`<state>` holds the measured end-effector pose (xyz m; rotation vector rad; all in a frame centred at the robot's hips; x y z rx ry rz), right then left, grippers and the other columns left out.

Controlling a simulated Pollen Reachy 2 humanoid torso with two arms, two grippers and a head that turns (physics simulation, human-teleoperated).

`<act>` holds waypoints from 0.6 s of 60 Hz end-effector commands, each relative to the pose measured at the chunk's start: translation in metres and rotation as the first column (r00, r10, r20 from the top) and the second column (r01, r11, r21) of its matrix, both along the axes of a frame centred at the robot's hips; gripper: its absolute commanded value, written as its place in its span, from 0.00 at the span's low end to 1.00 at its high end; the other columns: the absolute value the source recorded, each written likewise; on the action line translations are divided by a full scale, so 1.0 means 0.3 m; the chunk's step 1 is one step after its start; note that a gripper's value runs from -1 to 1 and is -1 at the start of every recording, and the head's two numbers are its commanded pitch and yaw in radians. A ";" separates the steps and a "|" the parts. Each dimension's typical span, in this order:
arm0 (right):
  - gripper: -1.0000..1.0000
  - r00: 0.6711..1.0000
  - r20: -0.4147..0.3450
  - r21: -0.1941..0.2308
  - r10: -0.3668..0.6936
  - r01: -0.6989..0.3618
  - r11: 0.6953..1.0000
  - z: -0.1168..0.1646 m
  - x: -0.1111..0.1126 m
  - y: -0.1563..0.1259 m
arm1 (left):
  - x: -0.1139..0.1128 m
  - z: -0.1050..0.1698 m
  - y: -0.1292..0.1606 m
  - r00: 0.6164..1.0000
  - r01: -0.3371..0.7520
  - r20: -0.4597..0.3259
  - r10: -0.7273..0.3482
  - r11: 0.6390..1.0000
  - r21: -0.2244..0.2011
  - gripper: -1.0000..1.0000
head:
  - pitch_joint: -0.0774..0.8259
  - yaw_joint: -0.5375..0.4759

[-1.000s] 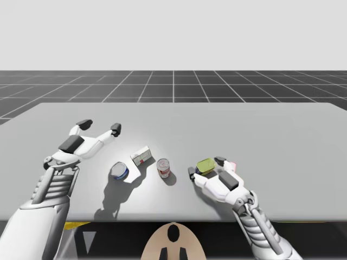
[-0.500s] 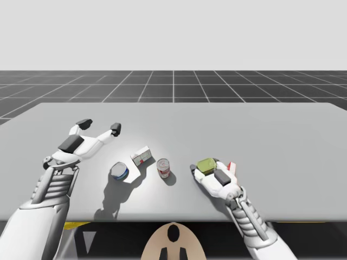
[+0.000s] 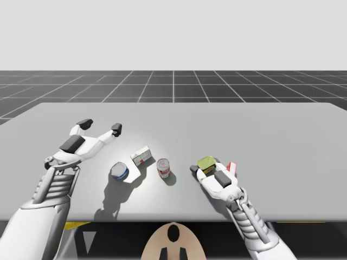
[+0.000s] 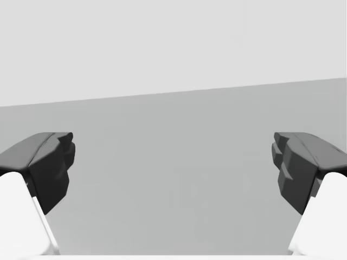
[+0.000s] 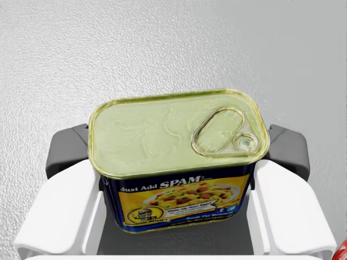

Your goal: Grasp the can of spam and hold it up.

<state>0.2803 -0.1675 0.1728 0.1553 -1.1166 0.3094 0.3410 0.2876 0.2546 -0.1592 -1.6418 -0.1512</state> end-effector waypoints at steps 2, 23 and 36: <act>1.00 0.994 -0.101 -0.028 -0.032 0.029 0.999 -0.025 -0.017 0.003 | 0.000 -0.002 -0.003 1.000 -0.001 0.001 0.001 1.000 0.005 0.00 | 0.44 0.30; 1.00 0.988 0.151 0.010 -0.040 0.039 0.999 0.340 -0.061 0.010 | 0.000 0.003 0.000 1.000 -0.002 0.001 0.002 1.000 0.006 0.00 | 0.43 0.30; 1.00 0.913 0.403 0.041 -0.060 0.047 0.998 0.587 -0.107 0.007 | 0.005 0.008 0.008 1.000 -0.003 0.006 0.003 1.000 0.001 0.00 | 0.42 0.29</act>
